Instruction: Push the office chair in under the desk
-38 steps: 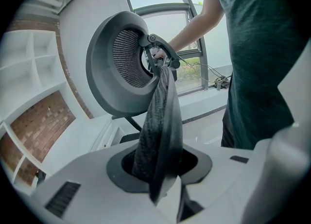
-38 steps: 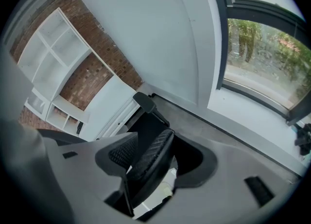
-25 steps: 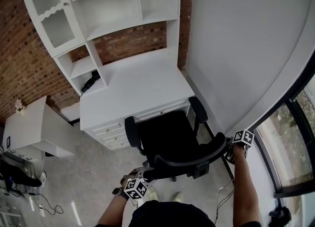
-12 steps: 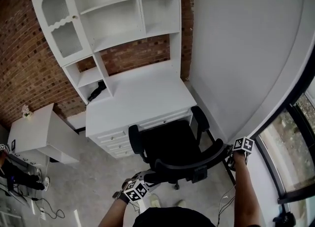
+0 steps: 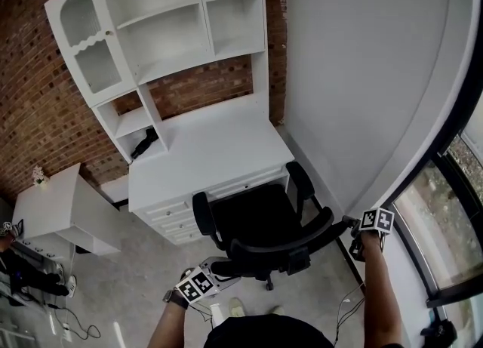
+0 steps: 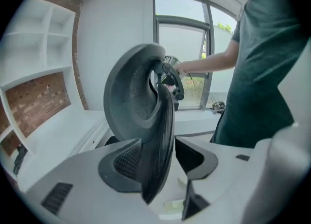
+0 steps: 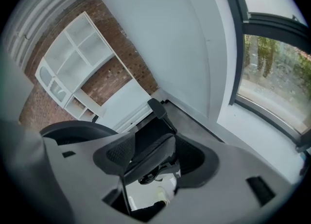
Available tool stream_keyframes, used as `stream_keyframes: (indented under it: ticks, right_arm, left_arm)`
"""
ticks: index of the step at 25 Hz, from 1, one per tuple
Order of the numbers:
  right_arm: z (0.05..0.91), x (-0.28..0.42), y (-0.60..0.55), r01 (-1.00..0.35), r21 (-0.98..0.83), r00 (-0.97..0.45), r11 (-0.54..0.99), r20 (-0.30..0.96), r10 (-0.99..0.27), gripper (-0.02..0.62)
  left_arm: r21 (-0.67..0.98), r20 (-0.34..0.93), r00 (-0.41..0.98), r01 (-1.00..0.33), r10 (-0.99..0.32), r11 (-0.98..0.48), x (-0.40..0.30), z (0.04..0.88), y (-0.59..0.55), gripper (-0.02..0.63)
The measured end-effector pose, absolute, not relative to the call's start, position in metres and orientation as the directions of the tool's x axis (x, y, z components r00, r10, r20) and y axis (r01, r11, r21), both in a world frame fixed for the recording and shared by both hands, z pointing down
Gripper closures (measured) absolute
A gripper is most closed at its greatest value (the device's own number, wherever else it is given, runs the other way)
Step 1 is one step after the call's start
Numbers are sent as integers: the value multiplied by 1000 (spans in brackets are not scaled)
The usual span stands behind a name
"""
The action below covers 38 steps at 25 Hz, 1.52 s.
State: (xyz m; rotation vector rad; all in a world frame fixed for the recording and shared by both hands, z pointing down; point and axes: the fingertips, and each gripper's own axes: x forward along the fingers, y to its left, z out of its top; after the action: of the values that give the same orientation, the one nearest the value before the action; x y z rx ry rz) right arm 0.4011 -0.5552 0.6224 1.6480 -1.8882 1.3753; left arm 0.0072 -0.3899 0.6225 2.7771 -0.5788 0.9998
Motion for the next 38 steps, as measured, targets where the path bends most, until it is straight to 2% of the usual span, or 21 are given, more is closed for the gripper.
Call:
stream_keyframes:
  ticks: [3,5,7,11,20,29,34,38]
  right_arm:
    - [601,402,-551,-885,-463,-314,-58,682,-661,350]
    - [583,402,-549,-894,-447,-303,-26,647,-700,415]
    - [564,398,-549,-904,-428,-302,15,612,-731,453]
    - [525,380,-547,-911,-397,-333,113,543,-771,490]
    - [411,320,-537,-915,-228,-393,333,314,-864,548]
    - [340,251,-520,-872,-132,-485,471,107,-868,572]
    - [327,225,-512,-872,-20,-489,489,65,-870,581]
    - [321,214,-506,-866,21,-499,500,32,-866,589]
  left_arm:
    - [91,557,781,-397,-284,-913,14,591,-389,399]
    - [183,470,850,-358,-239,-916,22,561,-383,413]
    - [240,366,903,-324,-224,-915,30,527,-380,451]
    - [249,256,916,-372,-310,-894,32,481,-396,480]
    - [354,129,781,-611,-610,-708,8,398,-449,569]
    - [220,77,591,-795,-803,-565,6,349,-469,597]
    - [124,69,474,-877,-878,-464,-8,334,-471,598]
    - [110,57,430,-899,-901,-423,-14,332,-473,600]
